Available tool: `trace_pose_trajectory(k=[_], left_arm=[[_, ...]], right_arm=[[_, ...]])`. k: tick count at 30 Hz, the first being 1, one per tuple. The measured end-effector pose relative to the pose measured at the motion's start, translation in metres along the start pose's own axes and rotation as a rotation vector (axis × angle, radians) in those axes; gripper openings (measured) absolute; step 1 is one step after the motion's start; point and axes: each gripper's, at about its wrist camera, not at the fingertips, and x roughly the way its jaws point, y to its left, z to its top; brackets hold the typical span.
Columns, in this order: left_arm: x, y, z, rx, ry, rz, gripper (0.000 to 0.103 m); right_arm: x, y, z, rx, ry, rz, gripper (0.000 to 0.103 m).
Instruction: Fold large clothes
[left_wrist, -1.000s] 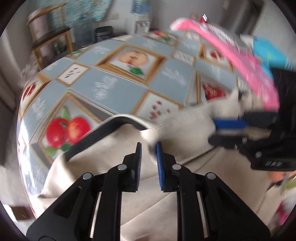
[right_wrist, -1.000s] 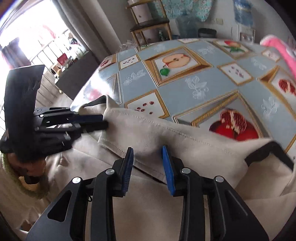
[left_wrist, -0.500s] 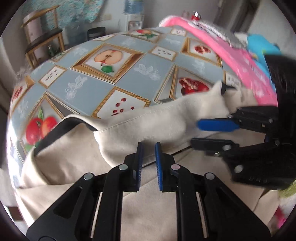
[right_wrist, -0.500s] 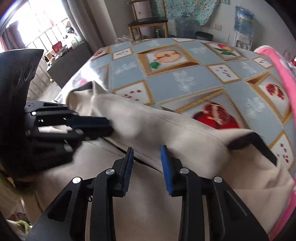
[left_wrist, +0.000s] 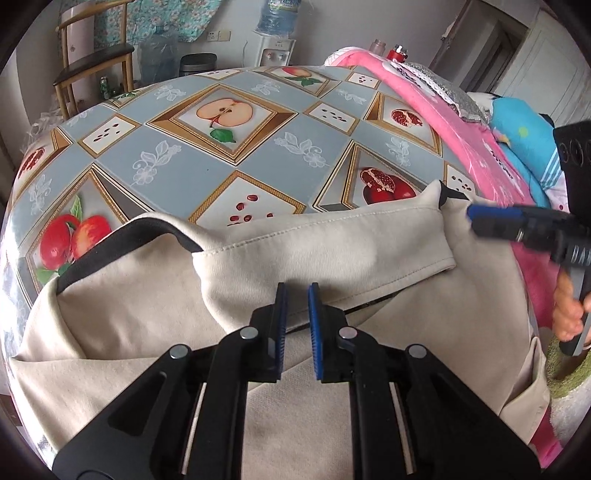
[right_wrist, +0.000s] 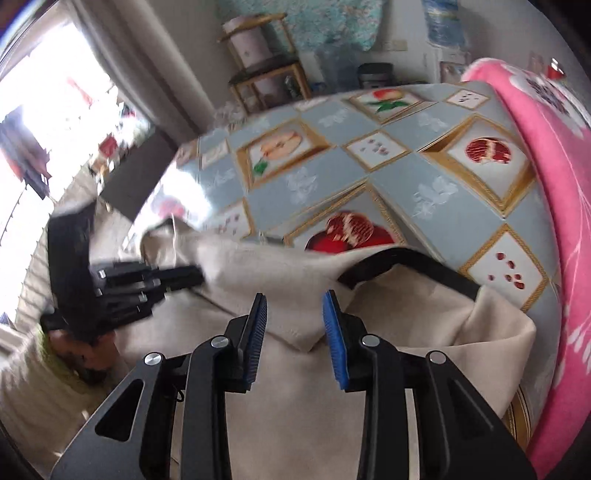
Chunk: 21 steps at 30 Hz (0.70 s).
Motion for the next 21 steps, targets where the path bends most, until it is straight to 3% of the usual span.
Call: trace_pose_trajectory(k=[3, 4, 7, 13, 16, 21], left_arm=[[0.000, 0.000, 0.000, -0.004, -0.002, -0.002, 0.012], [0.000, 0.000, 0.000, -0.004, -0.003, -0.003, 0.012], [0.000, 0.001, 0.000, -0.006, -0.004, -0.005, 0.012], [-0.002, 0.002, -0.002, -0.021, -0.015, -0.013, 0.012], [-0.002, 0.003, -0.003, -0.023, -0.023, -0.019, 0.012], [-0.001, 0.006, -0.003, -0.033, -0.031, -0.035, 0.012]], right_arm=[[0.030, 0.005, -0.007, -0.067, 0.096, -0.137, 0.032], [0.035, 0.003, -0.007, -0.064, 0.103, -0.142, 0.033], [0.041, -0.011, 0.000, 0.000, 0.066, -0.124, 0.037], [0.038, 0.004, 0.005, -0.039, 0.079, -0.261, 0.037], [0.009, 0.017, 0.007, -0.054, 0.006, -0.320, 0.037], [0.006, 0.045, 0.014, -0.093, -0.042, -0.212, 0.037]])
